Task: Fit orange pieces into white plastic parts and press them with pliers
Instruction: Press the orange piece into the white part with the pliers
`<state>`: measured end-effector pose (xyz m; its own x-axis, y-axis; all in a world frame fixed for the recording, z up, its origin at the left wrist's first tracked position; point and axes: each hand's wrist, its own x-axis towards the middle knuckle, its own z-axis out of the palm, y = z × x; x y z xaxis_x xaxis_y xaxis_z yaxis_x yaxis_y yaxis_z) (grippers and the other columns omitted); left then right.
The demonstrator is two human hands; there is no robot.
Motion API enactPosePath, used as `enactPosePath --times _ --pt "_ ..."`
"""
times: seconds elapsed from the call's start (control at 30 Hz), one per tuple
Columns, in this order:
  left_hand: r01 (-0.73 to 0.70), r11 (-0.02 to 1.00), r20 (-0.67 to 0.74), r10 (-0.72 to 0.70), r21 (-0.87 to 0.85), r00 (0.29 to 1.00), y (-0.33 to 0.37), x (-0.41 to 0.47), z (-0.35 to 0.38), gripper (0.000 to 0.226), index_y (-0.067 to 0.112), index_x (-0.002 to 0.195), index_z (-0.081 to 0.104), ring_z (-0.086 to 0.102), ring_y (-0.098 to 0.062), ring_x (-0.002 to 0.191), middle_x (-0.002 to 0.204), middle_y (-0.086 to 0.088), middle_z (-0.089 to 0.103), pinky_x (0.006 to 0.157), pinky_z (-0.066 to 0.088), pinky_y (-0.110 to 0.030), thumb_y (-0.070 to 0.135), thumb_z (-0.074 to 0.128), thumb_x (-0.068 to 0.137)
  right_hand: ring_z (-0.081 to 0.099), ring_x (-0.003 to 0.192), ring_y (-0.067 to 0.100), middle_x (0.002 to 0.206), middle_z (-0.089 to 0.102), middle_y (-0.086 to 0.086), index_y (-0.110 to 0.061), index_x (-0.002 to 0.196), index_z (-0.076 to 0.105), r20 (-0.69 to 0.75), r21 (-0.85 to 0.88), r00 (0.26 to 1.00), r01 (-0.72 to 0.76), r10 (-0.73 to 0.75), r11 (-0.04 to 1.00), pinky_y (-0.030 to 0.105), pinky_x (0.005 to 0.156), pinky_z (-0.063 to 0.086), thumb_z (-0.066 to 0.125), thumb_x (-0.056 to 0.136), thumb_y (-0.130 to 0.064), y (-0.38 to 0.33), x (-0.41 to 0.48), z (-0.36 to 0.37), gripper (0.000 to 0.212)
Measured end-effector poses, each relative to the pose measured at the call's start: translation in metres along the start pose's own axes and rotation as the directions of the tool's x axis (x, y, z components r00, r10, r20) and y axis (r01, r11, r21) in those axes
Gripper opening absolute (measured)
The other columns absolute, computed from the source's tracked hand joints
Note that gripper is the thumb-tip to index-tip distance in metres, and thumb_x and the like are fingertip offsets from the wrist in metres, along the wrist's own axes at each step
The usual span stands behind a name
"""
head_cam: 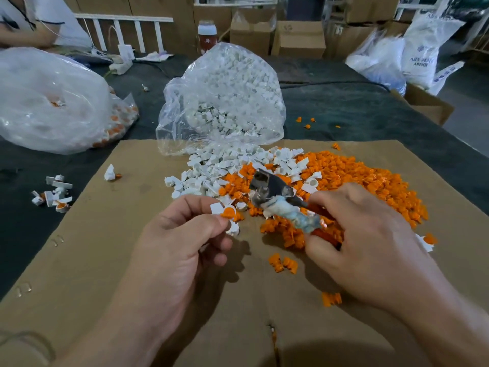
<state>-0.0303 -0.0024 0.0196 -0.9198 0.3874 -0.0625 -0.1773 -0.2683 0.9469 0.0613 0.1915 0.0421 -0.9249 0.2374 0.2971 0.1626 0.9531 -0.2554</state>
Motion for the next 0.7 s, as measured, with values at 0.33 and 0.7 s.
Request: enactPosePath --times 0.33,0.7 --pt "-0.144 0.989 0.05 0.143 0.031 0.989 -0.0024 0.0016 -0.0047 0.019 0.018 0.075 0.071 0.054 -0.013 0.052 0.063 -0.007 0.059 0.044 0.045 -0.021 0.023 0.075 0.057 0.057 0.104 0.013 0.112 0.063 -0.011 -0.023 0.124 0.062 0.105 0.092 0.972 0.199 -0.208 0.976 0.036 0.082 0.052 0.037 0.074 -0.044 -0.0031 -0.0068 -0.0094 0.059" --pt "-0.19 0.976 0.061 0.185 0.108 0.981 -0.0045 0.0042 -0.0078 0.02 0.018 0.076 0.071 0.051 -0.013 0.048 0.056 -0.005 0.056 0.044 0.043 -0.02 0.028 0.073 0.059 0.056 0.11 0.008 0.119 0.063 -0.014 -0.023 0.131 0.058 0.103 0.14 0.962 0.236 -0.251 0.962 0.033 0.087 0.051 0.041 0.077 -0.04 0.0021 -0.0079 -0.0093 0.059"
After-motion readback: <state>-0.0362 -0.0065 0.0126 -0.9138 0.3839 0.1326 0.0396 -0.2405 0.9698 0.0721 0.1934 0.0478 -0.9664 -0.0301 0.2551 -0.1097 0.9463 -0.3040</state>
